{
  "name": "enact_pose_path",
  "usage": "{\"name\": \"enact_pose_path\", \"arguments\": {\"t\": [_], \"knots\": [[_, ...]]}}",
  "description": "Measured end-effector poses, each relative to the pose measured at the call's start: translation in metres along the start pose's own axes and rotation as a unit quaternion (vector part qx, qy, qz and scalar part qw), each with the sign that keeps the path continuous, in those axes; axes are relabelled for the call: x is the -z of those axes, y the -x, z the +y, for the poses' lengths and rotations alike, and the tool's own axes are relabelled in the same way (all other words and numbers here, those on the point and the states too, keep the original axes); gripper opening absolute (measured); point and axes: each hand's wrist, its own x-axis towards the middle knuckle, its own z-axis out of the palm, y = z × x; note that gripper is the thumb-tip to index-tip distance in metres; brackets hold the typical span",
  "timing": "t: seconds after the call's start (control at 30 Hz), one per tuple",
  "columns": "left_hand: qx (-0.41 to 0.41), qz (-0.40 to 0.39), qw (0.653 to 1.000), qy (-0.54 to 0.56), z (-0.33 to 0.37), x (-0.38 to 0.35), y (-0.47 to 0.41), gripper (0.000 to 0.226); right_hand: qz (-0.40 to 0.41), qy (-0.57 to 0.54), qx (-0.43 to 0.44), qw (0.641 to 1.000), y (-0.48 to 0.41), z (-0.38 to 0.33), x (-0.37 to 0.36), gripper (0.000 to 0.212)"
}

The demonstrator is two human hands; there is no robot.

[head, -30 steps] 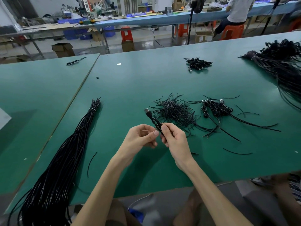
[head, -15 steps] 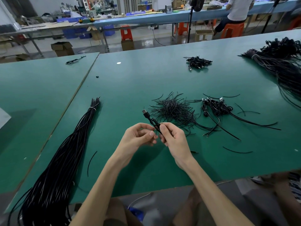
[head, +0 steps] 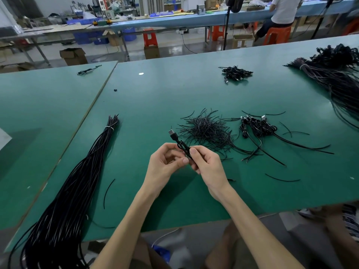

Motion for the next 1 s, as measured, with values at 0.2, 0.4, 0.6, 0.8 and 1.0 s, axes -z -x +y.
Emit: {"name": "enact_pose_path", "arguments": {"t": [0.2, 0.4, 0.6, 0.8, 1.0], "knots": [[-0.029, 0.052, 0.993, -0.105, -0.002, -0.002, -0.002, 0.027, -0.013, 0.000, -0.001, 1.000, 0.000, 0.002, 0.000, 0.021], [-0.058, 0.032, 0.985, -0.160, 0.001, -0.014, -0.002, 0.010, -0.025, 0.021, 0.004, 0.999, -0.001, 0.003, -0.001, 0.021], [-0.045, 0.057, 0.989, -0.130, 0.002, -0.011, -0.002, 0.005, -0.048, 0.084, 0.013, 0.995, -0.001, 0.002, -0.003, 0.024], [-0.042, 0.075, 0.991, -0.101, 0.001, -0.008, 0.000, 0.007, -0.071, 0.090, 0.005, 0.993, 0.000, 0.003, -0.003, 0.027], [-0.028, 0.093, 0.991, -0.089, -0.002, -0.004, -0.001, 0.009, -0.094, 0.076, -0.007, 0.993, 0.001, 0.002, -0.004, 0.030]]}}
